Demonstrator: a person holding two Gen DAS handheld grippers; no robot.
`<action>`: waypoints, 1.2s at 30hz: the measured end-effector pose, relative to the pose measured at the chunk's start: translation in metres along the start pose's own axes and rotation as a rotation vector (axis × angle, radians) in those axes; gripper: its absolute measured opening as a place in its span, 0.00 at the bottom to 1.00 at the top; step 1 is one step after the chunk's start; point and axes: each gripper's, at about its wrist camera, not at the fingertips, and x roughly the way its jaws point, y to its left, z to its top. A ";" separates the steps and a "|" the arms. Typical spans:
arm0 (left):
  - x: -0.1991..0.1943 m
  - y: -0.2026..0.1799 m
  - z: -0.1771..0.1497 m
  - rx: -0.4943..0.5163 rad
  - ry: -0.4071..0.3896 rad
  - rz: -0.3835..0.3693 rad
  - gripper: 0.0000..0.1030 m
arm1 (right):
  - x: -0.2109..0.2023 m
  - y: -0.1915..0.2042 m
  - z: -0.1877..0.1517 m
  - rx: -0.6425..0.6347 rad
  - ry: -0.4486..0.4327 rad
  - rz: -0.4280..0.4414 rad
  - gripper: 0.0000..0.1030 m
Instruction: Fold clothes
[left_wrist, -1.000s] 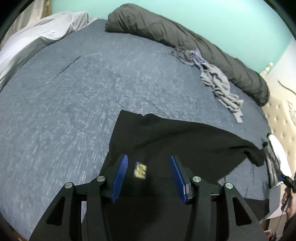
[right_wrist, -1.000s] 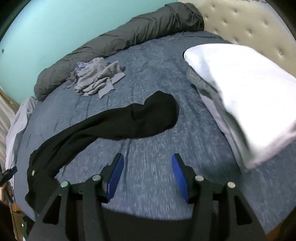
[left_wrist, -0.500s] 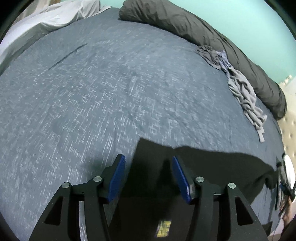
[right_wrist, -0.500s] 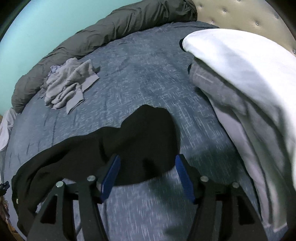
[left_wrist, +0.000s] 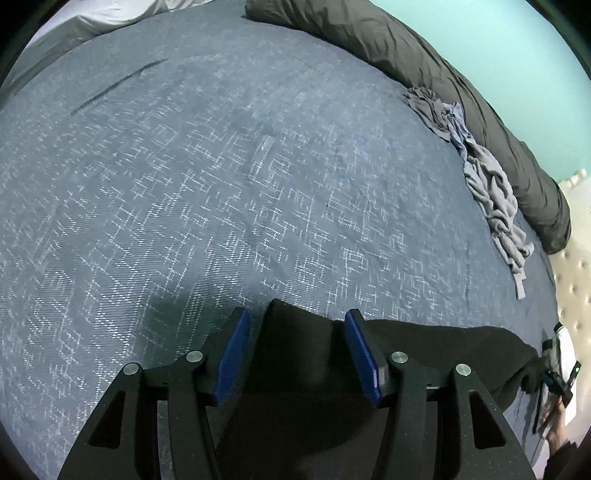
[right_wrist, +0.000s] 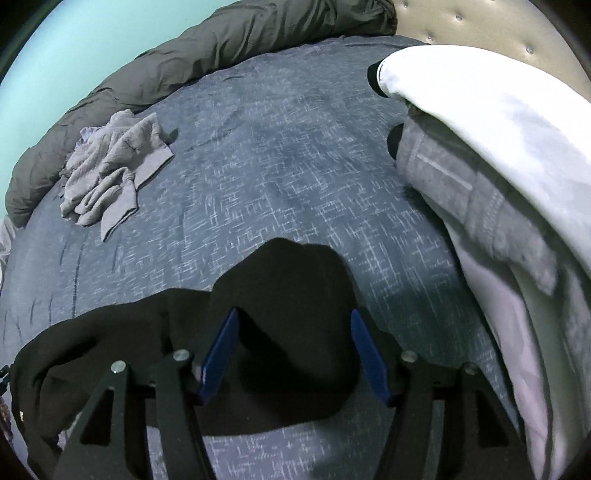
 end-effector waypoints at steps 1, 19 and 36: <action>0.000 -0.002 0.000 0.005 -0.002 -0.002 0.55 | 0.003 -0.001 0.001 -0.002 0.004 -0.006 0.62; -0.064 -0.007 0.002 0.053 -0.136 -0.006 0.04 | -0.061 0.004 0.011 -0.091 -0.150 -0.023 0.05; -0.081 0.017 -0.005 -0.001 -0.118 0.013 0.03 | -0.051 -0.001 -0.003 -0.160 0.004 -0.128 0.05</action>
